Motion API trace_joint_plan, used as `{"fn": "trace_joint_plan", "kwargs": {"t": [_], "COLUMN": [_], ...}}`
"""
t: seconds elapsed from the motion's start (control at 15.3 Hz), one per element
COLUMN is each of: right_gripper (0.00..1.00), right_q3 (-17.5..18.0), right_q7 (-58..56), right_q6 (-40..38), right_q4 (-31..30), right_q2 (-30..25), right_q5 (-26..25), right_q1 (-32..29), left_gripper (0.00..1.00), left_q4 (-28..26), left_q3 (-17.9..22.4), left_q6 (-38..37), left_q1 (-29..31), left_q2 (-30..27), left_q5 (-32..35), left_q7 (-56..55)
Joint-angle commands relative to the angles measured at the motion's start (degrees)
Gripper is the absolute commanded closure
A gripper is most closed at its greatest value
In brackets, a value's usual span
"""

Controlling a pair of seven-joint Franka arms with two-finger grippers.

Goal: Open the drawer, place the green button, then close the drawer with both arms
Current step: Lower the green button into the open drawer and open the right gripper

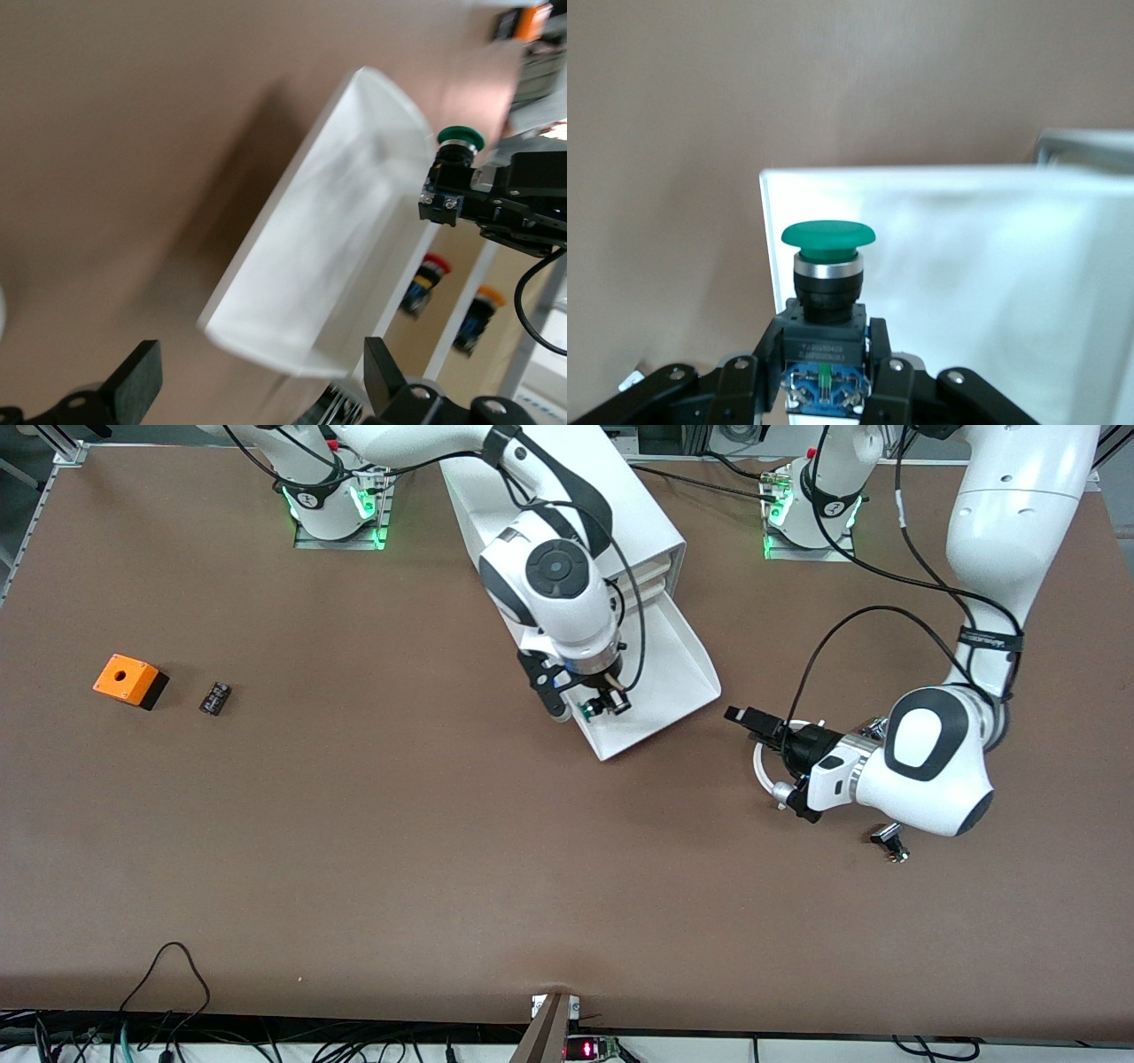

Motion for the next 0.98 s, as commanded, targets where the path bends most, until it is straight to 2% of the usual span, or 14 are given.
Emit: {"fn": "trace_joint_plan", "kwargs": {"t": [0.0, 0.2, 0.26, 0.46, 0.59, 0.79, 0.92], "right_gripper": [1.00, 1.00, 0.91, 0.44, 0.04, 0.01, 0.01], "right_q3": [-0.8, -0.9, -1.1, -1.4, -2.6, -4.3, -4.6], "right_q7": [7.1, 10.1, 10.2, 10.2, 10.2, 9.0, 4.4], "right_q6": [4.0, 7.7, 8.0, 7.6, 6.7, 0.3, -3.7], "right_q4": [2.4, 2.6, 2.6, 2.6, 3.3, 9.9, 10.6], "right_q2": [3.9, 6.5, 6.7, 6.6, 6.2, 6.2, 4.9], "right_q5": [-3.2, -3.7, -3.7, -3.7, -3.6, -3.6, -3.3], "right_q1": [2.6, 3.8, 4.0, 3.9, 3.8, 3.0, 0.9], "left_gripper": [0.00, 0.00, 0.00, 0.00, 0.00, 0.00, 0.00], "left_q4": [5.2, 9.3, 10.7, 14.7, 17.3, 21.5, 24.3], "left_q3": [0.3, 0.2, 0.2, 0.5, 0.6, 0.5, 0.4], "left_q6": [-6.5, -10.8, -11.6, -13.9, -14.4, -14.4, -14.4], "left_q1": [-0.1, -0.2, -0.2, -0.1, -0.1, -0.2, -0.2], "left_q2": [-0.6, -2.2, -2.9, -4.3, -6.0, -7.7, -8.3], "left_q5": [6.3, 12.3, 13.8, 15.8, 20.8, 29.4, 33.6], "left_q7": [-7.3, -13.7, -15.3, -17.9, -18.1, -18.0, -17.7]}}
